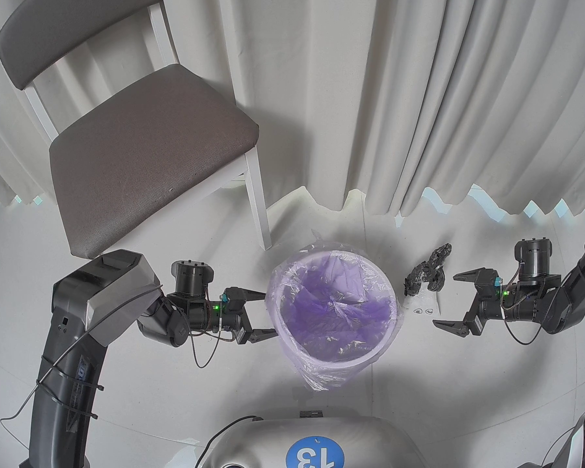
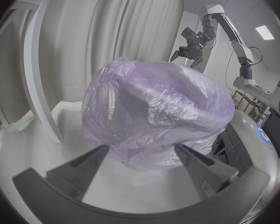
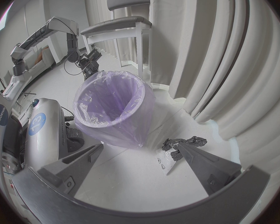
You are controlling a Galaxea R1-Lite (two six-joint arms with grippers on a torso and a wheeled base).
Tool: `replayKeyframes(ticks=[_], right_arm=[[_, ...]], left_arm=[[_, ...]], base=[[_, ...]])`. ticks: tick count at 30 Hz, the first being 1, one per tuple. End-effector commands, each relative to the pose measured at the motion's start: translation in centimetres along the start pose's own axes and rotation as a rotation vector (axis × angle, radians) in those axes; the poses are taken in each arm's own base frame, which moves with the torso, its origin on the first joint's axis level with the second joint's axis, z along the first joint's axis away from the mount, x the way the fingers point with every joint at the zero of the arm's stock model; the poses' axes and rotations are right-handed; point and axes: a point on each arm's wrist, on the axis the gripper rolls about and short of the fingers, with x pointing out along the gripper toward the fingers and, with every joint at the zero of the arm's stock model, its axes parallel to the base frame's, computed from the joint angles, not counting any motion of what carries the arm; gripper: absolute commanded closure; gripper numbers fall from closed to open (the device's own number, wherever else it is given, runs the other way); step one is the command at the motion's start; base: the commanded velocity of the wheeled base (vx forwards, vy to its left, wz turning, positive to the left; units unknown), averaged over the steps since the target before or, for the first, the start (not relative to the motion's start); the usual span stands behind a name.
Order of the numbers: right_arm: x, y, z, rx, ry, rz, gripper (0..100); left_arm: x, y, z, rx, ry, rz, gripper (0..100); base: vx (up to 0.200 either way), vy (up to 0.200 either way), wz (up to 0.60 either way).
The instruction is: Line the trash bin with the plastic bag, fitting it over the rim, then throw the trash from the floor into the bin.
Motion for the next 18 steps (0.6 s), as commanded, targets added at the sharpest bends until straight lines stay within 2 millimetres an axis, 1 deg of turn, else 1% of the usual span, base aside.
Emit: replayKeyframes(ticks=[1, 12, 16, 18], right_arm=[[0.2, 0.2, 0.1, -0.002, -0.001, 0.008, 0], [0.5, 0.1, 0.1, -0.006, -0.003, 0.011, 0], [0.9, -0.1, 0.0, 0.000, -0.002, 0.012, 0], [1.2, -0.3, 0.0, 0.000, -0.004, 0.010, 0]], left_arm=[[0.4, -0.1, -0.5, -0.008, 0.001, -0.013, 100], [-0.1, 0.5, -0.8, -0.012, 0.001, 0.003, 100], [0.1, 2.5, -0.9, -0.017, -0.001, 0.026, 100], [0.6, 3.4, -1.3, -0.012, -0.005, 0.039, 100]], base=[[0.000, 0.000, 0.00], [0.000, 0.000, 0.00], [0.000, 0.000, 0.00], [0.000, 0.000, 0.00]])
